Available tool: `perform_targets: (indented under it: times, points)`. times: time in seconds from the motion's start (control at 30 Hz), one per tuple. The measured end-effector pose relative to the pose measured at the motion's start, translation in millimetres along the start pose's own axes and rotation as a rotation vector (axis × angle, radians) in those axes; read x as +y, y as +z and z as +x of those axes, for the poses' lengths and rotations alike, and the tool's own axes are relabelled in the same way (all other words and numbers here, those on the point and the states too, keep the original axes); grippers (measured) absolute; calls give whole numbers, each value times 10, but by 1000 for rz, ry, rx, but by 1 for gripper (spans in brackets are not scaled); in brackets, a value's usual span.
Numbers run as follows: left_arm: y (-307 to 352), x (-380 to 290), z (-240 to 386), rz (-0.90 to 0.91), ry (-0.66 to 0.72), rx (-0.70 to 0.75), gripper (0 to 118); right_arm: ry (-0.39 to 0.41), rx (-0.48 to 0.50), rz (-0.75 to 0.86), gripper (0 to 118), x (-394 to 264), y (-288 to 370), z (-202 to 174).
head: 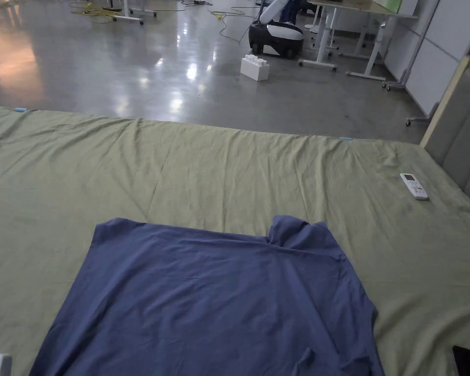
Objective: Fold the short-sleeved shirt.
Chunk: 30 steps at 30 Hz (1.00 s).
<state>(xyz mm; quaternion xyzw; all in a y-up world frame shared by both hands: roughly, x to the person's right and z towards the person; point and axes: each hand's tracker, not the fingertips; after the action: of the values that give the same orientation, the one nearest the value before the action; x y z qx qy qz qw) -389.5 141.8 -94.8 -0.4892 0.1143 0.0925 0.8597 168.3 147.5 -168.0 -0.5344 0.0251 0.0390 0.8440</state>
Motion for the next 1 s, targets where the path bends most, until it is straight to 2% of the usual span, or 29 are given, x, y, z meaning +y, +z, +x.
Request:
perform_targets:
  times: [0.13,0.43,0.77,1.0]
  points:
    - [65,-6,-1,4,5,-13,8,44,-31,33,9,-1,151,0]
    - [208,137,-24,78,18,-36,8,-11,-9,110,9,71,401,22]
    - [156,856,120,187,-35,-37,7,-12,-10,248,8,836,575,-3]
    - [-226,1562,299,222,-54,-31,7,-20,-42,266,8,1486,212,-47]
